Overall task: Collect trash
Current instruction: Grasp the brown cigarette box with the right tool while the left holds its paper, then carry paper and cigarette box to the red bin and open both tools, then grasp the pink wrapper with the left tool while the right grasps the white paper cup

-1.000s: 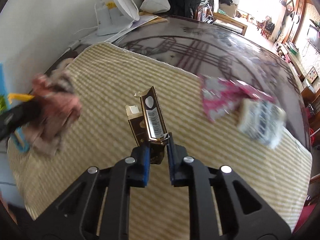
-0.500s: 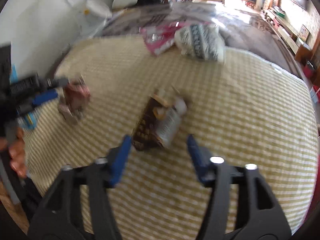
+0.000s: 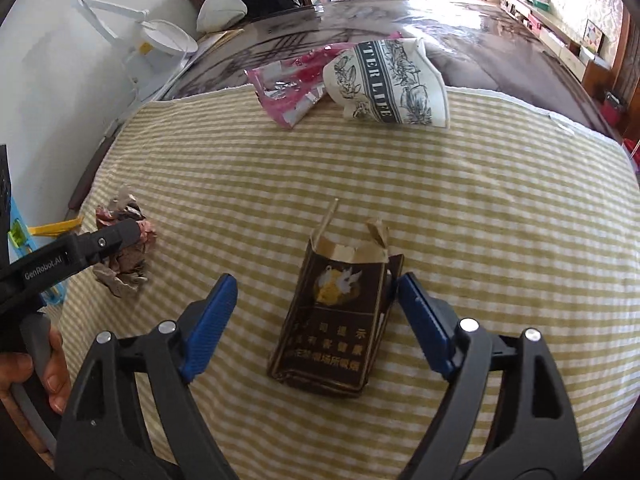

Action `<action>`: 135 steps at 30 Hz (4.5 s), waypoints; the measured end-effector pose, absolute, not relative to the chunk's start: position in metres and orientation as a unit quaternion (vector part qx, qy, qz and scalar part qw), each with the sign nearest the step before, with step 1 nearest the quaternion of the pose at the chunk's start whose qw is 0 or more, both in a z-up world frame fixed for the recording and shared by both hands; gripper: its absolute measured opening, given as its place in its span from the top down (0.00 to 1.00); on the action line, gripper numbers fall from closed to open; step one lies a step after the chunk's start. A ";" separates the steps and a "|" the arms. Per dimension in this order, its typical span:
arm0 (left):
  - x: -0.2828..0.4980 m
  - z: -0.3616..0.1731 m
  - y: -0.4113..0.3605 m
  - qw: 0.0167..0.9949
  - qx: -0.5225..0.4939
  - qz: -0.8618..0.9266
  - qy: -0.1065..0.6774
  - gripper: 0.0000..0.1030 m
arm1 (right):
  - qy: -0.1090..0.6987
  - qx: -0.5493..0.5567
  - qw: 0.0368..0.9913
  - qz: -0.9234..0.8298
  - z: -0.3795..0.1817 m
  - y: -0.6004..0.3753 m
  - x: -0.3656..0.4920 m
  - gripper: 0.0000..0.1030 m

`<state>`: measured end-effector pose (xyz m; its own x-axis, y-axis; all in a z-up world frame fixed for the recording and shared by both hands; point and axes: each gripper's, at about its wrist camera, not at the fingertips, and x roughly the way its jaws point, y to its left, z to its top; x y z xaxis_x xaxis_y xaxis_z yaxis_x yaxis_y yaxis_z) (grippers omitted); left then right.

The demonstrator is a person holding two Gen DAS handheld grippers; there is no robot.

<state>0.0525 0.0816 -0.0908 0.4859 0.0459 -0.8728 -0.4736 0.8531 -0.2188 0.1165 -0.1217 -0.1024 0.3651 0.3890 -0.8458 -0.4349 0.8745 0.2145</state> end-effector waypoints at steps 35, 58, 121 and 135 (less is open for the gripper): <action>0.023 -0.056 0.059 0.877 -0.193 0.156 0.411 0.56 | 0.478 0.006 0.842 0.251 -0.077 -0.150 0.111 0.25; 0.025 -0.056 0.060 0.877 -0.208 0.139 0.410 0.54 | 0.490 -0.072 0.836 0.236 -0.107 -0.120 0.105 0.22; 0.112 -0.039 -0.132 0.893 -0.145 -0.042 0.425 0.20 | 0.333 0.186 0.924 0.030 0.014 -0.432 0.116 0.06; 0.099 -0.047 0.032 0.895 -0.124 0.066 0.423 0.15 | 0.454 0.002 0.857 0.244 -0.064 -0.162 0.235 0.05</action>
<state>0.0995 0.0324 -0.0467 0.6336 0.0133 -0.7735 -0.2224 0.9608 -0.1656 0.2355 -0.1620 -0.0642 0.4686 0.4201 -0.7771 -0.4165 0.8808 0.2250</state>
